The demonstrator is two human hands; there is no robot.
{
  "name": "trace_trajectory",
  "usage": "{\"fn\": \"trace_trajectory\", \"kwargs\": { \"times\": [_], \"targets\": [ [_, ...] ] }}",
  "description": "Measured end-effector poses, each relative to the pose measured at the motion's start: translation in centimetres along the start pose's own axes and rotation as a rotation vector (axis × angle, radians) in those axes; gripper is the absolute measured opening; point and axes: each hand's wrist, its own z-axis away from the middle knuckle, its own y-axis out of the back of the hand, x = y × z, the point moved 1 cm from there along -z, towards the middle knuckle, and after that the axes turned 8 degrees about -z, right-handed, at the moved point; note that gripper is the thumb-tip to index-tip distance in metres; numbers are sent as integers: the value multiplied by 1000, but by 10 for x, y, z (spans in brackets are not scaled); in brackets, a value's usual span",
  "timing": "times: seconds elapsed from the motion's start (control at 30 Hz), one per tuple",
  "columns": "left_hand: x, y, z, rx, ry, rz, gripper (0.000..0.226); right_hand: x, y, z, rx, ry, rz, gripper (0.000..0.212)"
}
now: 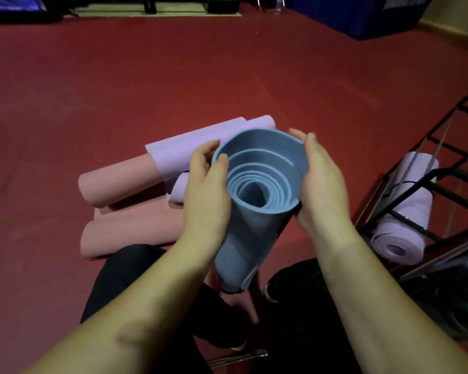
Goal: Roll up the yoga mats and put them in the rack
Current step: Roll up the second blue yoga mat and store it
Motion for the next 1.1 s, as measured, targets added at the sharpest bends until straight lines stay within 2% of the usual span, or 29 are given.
{"fn": "trace_trajectory", "kwargs": {
  "times": [0.1,0.17,0.23,0.33,0.37,0.43,0.5,0.6,0.67,0.77,0.87,1.0,1.1],
  "targets": [
    [-23,2,2,-55,48,-57,25,44,15,16,12,-83,129,24],
    [-39,8,-1,-67,79,-69,31,64,19,27,17,-226,53,23],
    [-42,11,-6,-101,125,-44,31,61,19,24,-39,-291,-20,24],
    [-45,15,-3,-146,146,-15,31,56,17,8,-114,-373,23,28],
    [-47,16,0,-156,145,-1,33,57,13,5,-145,-376,38,27],
    [-46,16,3,-156,120,22,37,59,6,7,-177,-378,64,40],
    [-37,18,-1,-146,110,43,41,49,0,8,-178,-363,103,32],
    [-33,24,-10,-118,119,87,29,39,2,-1,-172,-317,84,29],
    [-45,28,-9,-129,85,38,23,49,7,1,-202,-297,137,32],
    [-71,30,-7,-119,132,-11,28,77,17,11,-226,-404,226,43],
    [-70,27,-16,-124,189,47,25,78,10,8,-249,-367,196,28],
    [-49,19,-24,-106,136,154,18,59,1,-2,-227,-324,40,28],
    [-56,14,-25,-162,63,95,20,63,13,-10,-235,-256,157,22]
  ]
}}
